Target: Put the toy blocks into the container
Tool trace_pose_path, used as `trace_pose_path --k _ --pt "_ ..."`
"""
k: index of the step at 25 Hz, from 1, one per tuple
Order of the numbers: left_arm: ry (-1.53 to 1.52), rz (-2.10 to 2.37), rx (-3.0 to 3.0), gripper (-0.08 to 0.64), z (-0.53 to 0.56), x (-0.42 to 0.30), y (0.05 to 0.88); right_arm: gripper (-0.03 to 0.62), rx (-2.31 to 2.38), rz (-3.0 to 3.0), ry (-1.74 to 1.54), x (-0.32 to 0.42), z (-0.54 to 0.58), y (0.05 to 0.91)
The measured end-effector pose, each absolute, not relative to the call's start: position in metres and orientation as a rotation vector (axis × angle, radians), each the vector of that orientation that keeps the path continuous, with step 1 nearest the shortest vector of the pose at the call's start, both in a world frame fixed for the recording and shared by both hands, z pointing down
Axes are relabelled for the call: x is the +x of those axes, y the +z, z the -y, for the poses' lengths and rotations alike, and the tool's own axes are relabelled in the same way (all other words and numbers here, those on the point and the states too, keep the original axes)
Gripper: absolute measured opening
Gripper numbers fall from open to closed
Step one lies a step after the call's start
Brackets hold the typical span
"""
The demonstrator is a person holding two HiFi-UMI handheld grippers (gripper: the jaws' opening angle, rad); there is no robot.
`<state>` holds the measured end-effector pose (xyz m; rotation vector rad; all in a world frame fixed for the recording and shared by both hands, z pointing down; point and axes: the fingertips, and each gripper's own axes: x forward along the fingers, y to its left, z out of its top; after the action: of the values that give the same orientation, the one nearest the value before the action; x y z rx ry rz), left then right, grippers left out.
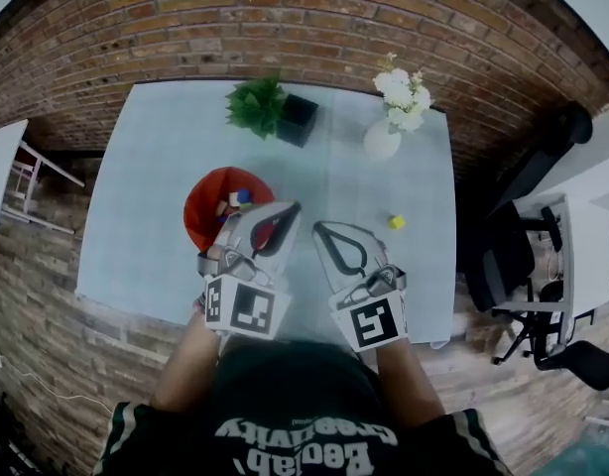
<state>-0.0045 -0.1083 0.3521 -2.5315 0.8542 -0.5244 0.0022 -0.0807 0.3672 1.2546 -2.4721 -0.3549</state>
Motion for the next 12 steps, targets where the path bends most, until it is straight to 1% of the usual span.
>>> trace_pose_path --k 7,12 --pt "-0.475 -0.658 -2.572 0.005 0.089 0.091 0.356 0.008 1.446 2.363 -0.307 0.093 0.062 0.365" --pt "-0.446 -0.563 -2.595 0.005 0.078 0.141 0.359 0.006 1.59 2.273 -0.322 0.15 0.05 0.359"
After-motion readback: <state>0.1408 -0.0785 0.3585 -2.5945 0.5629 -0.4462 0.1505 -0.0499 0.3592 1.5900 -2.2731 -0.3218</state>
